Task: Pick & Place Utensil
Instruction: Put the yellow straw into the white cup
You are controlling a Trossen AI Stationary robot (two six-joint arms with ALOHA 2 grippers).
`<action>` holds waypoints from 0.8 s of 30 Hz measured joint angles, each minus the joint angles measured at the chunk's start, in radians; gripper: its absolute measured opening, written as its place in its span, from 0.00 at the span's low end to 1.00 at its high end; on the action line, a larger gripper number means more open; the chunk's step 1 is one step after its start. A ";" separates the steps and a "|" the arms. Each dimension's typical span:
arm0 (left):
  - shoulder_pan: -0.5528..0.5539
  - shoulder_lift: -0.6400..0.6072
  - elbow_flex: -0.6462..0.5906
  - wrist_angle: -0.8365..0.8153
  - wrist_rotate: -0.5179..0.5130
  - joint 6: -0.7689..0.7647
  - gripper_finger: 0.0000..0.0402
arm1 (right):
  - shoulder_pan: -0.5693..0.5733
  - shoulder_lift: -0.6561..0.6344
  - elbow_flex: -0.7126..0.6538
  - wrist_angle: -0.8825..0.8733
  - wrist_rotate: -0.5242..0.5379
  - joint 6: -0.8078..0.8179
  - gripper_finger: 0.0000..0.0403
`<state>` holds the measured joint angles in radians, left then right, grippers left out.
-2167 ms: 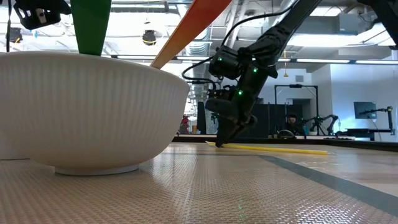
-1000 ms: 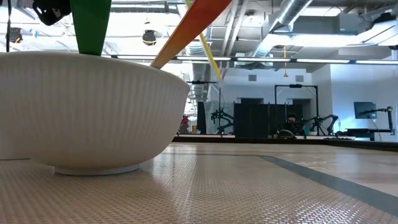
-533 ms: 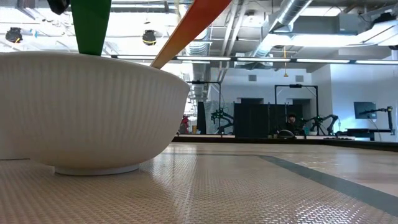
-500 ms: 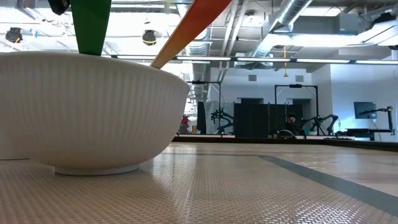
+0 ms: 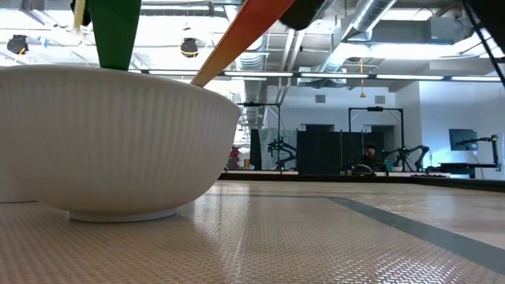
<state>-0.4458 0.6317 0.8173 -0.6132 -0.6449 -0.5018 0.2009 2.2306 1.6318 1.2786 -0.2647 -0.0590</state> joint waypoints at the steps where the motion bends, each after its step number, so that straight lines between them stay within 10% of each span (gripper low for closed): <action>1: 0.000 0.003 0.000 0.000 0.013 0.000 0.22 | -0.005 0.014 0.020 -0.037 0.000 0.033 0.00; 24: -0.001 0.024 0.000 0.001 0.067 0.000 0.22 | -0.019 0.041 0.065 -0.280 0.030 0.061 0.10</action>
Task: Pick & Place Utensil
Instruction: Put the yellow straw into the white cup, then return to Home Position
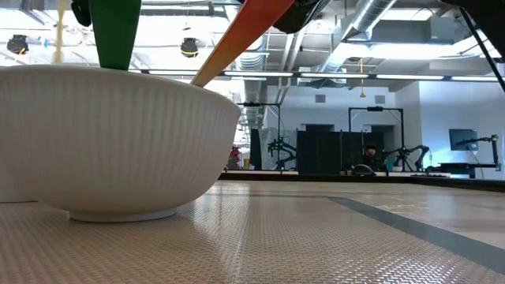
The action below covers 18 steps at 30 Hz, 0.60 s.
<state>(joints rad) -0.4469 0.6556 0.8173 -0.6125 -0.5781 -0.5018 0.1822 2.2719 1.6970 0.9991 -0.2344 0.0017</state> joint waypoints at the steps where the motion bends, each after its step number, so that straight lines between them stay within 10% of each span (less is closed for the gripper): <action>1: 0.000 0.000 0.000 0.000 0.000 0.000 0.22 | 0.000 0.000 0.000 -0.004 0.000 0.000 0.12; 18: 0.000 0.000 0.000 0.000 0.000 0.000 0.22 | -0.002 0.000 0.000 -0.045 0.000 0.000 0.25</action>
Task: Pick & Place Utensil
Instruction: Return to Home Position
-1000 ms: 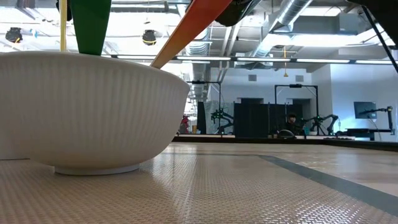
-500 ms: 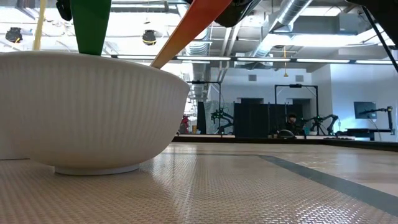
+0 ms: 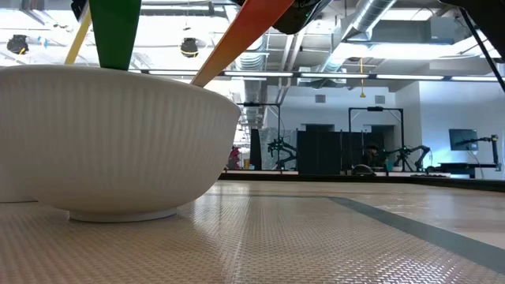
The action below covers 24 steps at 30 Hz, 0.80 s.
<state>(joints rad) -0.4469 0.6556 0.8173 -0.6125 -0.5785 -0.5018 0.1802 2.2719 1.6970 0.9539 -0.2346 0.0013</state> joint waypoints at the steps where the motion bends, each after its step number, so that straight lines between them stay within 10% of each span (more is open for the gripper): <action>1: 0.000 0.000 0.000 0.000 0.000 0.000 0.22 | 0.000 -0.004 0.000 -0.004 -0.001 0.000 0.26; 24: 0.000 -0.054 0.000 0.000 0.054 0.150 0.22 | 0.008 -0.707 0.000 -1.549 0.189 -0.024 0.20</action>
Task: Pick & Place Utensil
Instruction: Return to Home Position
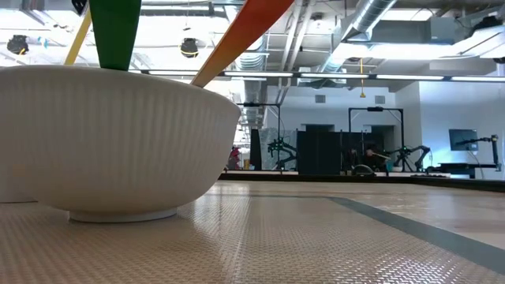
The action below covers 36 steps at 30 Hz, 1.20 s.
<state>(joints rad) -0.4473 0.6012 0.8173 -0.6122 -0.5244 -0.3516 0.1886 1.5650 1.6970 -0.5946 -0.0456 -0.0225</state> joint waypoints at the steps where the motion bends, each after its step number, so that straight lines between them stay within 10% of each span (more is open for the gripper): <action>1: 0.000 -0.014 0.000 0.000 0.000 0.021 0.22 | 0.006 -0.013 0.000 -0.007 -0.001 -0.022 0.20; 15: -0.046 -0.304 -0.178 -0.015 -0.005 0.034 0.22 | 0.015 -0.278 -0.471 0.375 -0.006 -0.020 0.20; 25: -0.045 -0.386 -0.492 0.428 0.019 0.244 0.22 | -0.047 -0.514 -0.799 0.526 -0.005 0.032 0.20; 36: 0.077 -0.378 -0.573 0.592 0.144 0.344 0.22 | -0.208 -0.686 -1.048 0.751 -0.005 -0.018 0.20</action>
<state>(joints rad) -0.3698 0.2234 0.2443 -0.0204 -0.3802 -0.0077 -0.0190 0.8785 0.6489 0.1565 -0.0509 -0.0401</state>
